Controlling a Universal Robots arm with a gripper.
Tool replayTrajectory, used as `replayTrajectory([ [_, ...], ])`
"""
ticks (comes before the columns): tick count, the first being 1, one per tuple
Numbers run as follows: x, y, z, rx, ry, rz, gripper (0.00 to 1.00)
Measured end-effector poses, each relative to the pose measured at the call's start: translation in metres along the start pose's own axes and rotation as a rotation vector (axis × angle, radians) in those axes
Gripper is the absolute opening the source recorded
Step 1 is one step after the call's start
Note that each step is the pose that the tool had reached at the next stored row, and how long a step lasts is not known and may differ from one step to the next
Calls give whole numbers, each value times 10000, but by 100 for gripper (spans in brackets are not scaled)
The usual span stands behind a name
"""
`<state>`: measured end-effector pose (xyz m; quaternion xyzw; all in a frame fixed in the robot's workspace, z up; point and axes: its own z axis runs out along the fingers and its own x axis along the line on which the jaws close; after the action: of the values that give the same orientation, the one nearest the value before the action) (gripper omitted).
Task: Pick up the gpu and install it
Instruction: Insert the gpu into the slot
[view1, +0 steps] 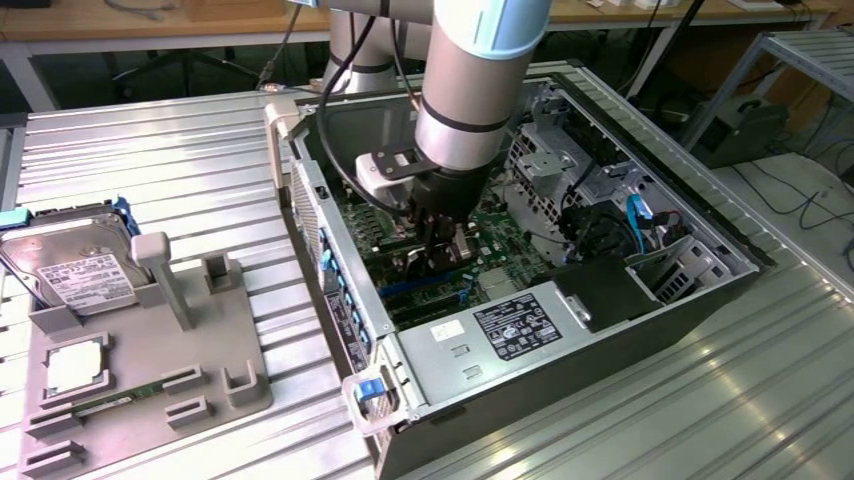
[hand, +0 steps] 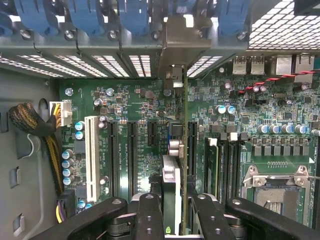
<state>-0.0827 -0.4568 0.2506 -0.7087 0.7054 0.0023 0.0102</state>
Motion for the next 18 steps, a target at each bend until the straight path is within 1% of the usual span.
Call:
replayTrajectory([
  [9,0,8,26,-1,1,0,28],
  [18,0,19,0,2,0,0,28],
])
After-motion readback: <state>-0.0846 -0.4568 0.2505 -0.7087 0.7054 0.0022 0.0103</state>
